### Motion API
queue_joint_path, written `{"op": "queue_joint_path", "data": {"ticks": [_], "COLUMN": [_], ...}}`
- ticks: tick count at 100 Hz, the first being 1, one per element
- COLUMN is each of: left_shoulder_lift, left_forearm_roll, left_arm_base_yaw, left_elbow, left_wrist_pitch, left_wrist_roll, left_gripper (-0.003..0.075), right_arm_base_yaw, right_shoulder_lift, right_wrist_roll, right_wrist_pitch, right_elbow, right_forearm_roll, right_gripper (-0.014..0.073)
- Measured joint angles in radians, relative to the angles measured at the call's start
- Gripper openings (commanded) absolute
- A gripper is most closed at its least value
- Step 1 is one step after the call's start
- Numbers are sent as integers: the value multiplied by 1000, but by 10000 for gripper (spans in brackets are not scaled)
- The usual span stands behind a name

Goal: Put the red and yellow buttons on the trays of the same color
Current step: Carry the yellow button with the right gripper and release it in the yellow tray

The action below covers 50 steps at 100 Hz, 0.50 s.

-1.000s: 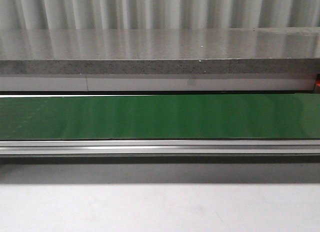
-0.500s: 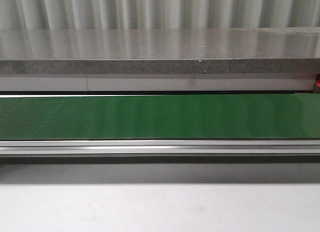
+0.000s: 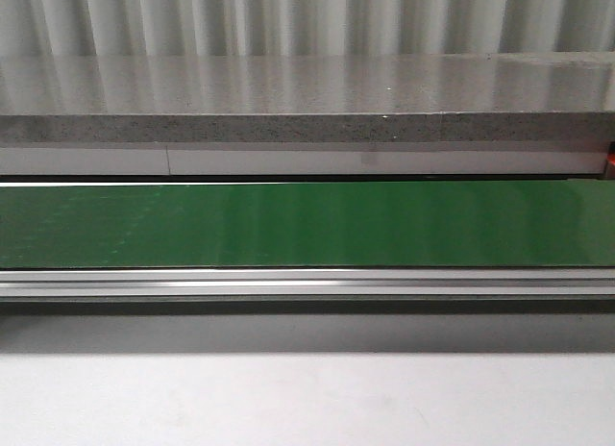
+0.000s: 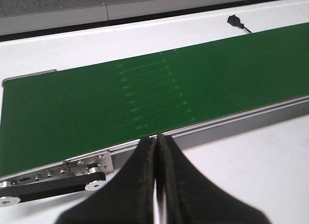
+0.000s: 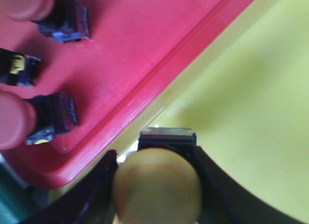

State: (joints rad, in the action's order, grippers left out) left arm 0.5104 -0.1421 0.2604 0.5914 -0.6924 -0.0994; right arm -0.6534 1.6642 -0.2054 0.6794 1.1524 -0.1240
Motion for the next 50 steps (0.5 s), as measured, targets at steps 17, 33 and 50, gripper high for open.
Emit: {"op": "queue_joint_path", "data": {"ticks": [17, 33, 50], "left_shoulder_lift": [0, 0, 0], "left_forearm_roll": [0, 0, 0], "left_arm_base_yaw": [0, 0, 0], "left_elbow": [0, 0, 0], "left_wrist_pitch": [0, 0, 0], "left_wrist_roll": [0, 0, 0], "left_gripper": [-20, -20, -20], "right_arm_base_yaw": [0, 0, 0], "right_shoulder_lift": [87, 112, 114], "right_wrist_roll": [0, 0, -3], "right_wrist_pitch": [-16, -21, -22], "right_elbow": [0, 0, 0], "right_forearm_roll": [-6, -14, -14], "right_gripper": [124, 392, 540]}}
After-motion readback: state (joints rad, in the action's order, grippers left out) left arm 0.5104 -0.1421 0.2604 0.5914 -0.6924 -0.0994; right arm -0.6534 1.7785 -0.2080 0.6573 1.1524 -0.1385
